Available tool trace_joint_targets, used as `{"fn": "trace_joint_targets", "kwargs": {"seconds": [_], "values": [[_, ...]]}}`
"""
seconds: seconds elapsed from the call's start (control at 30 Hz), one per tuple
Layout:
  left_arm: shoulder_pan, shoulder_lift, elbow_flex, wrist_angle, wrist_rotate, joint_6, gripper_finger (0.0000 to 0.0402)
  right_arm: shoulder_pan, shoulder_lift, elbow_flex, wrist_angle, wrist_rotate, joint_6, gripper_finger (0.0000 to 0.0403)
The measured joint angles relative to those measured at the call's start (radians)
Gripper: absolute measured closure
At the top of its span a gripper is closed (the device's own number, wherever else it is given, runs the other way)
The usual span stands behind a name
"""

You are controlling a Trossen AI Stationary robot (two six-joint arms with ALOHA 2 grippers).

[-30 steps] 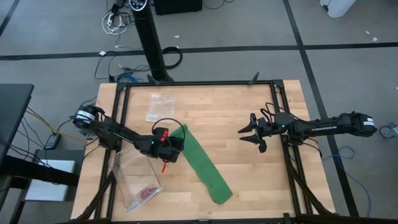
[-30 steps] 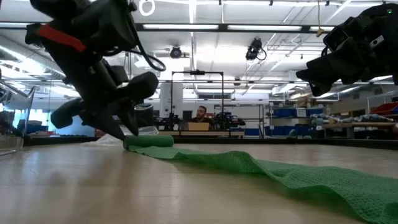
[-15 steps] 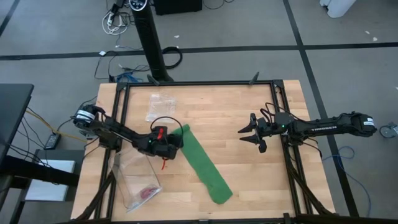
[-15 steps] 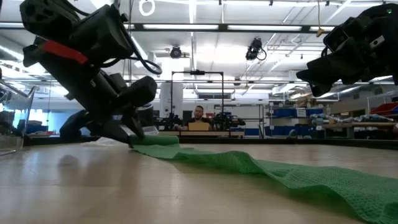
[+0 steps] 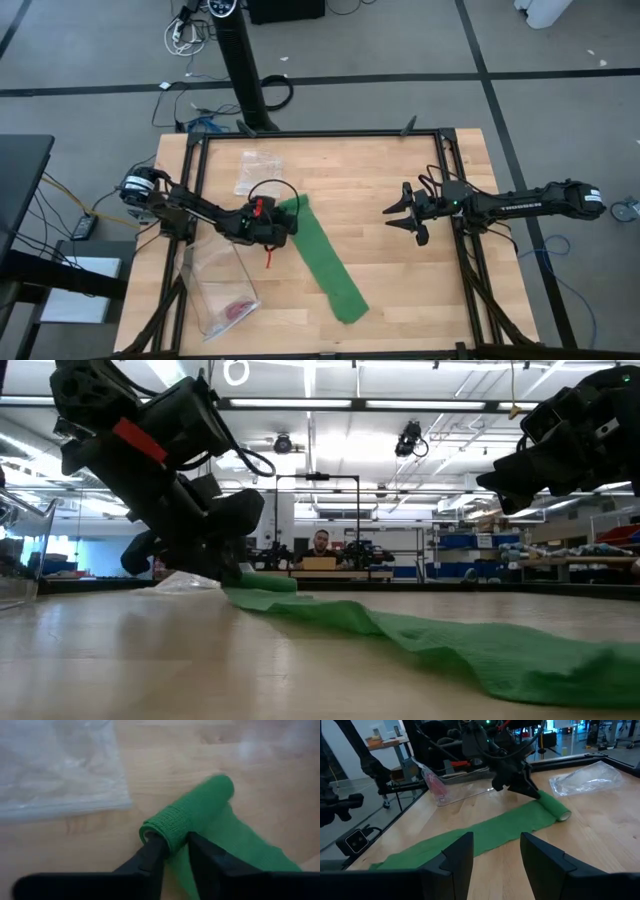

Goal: Roll bandage
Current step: Roll the green bandage

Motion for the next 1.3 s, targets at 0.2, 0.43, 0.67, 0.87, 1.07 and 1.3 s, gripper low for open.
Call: {"fn": "trace_joint_targets", "kwargs": {"seconds": [0.2,0.43,0.67,0.87,1.07,1.3], "values": [[0.001,0.09,0.0,0.227,-0.044,0.211,0.0389,0.0,0.0,0.0,0.0,0.0,-0.005,0.0246],[0.002,0.07,0.0,0.537,-0.106,0.721,0.0395,0.011,-0.001,0.014,0.034,-0.044,-0.023,0.0272],[0.006,-0.033,0.042,0.665,-0.063,1.228,0.0396,0.107,0.0,0.146,-0.127,-0.025,-0.08,0.0282],[0.022,-0.119,0.047,0.615,-0.06,1.409,0.0397,0.255,0.079,0.222,-0.225,0.069,-0.097,0.0282],[0.026,-0.132,0.047,0.529,-0.05,1.41,0.0397,0.463,0.284,0.229,-0.216,0.315,0.008,0.0282],[0.025,-0.132,0.047,0.451,-0.036,1.376,0.0397,0.675,0.583,0.289,-0.056,0.518,0.119,0.0267]]}}
